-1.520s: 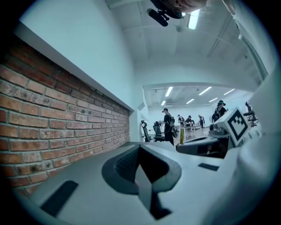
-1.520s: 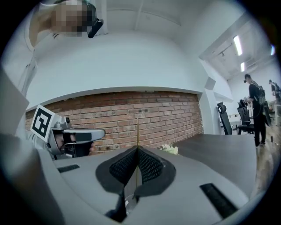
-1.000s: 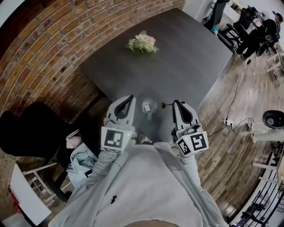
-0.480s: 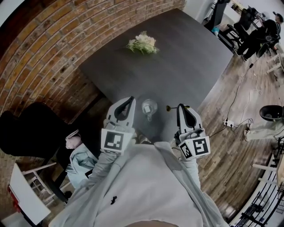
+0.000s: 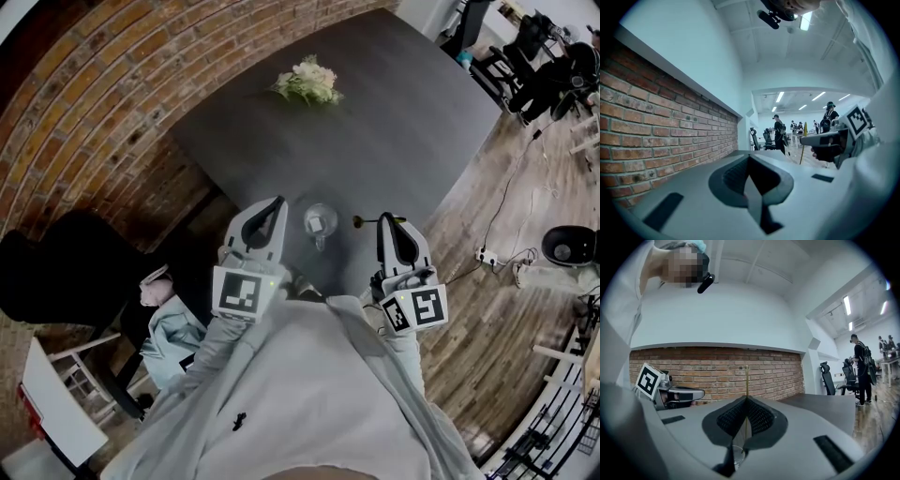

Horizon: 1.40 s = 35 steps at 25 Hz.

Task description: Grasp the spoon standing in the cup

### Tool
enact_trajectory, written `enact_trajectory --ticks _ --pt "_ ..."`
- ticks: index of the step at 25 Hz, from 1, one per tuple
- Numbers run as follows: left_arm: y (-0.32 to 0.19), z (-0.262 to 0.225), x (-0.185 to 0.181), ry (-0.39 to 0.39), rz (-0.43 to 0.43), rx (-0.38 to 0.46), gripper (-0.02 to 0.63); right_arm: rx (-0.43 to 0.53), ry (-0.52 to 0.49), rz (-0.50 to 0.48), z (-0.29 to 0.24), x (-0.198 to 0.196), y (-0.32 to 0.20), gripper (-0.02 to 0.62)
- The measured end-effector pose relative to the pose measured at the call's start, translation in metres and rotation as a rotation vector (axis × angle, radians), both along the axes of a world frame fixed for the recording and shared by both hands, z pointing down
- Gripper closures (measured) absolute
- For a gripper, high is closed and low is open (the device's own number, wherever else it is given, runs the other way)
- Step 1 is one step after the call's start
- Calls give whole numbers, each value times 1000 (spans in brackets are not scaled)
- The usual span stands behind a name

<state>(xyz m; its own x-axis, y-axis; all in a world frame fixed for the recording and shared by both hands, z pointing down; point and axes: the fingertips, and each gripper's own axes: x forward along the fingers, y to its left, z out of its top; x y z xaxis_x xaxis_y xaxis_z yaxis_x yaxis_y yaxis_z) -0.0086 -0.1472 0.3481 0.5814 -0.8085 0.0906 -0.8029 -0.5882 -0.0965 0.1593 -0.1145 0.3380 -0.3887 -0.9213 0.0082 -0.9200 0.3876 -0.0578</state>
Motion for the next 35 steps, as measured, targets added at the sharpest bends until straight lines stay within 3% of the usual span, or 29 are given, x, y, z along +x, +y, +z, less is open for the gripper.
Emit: enact_trajectory --ticks 14,35 --pt "-8 11 2 12 -13 -64 588 -29 -1 0 9 0 -7 580" --pt "-9 15 2 -12 -17 -59 588 -47 -6 -14 14 0 -10 580"
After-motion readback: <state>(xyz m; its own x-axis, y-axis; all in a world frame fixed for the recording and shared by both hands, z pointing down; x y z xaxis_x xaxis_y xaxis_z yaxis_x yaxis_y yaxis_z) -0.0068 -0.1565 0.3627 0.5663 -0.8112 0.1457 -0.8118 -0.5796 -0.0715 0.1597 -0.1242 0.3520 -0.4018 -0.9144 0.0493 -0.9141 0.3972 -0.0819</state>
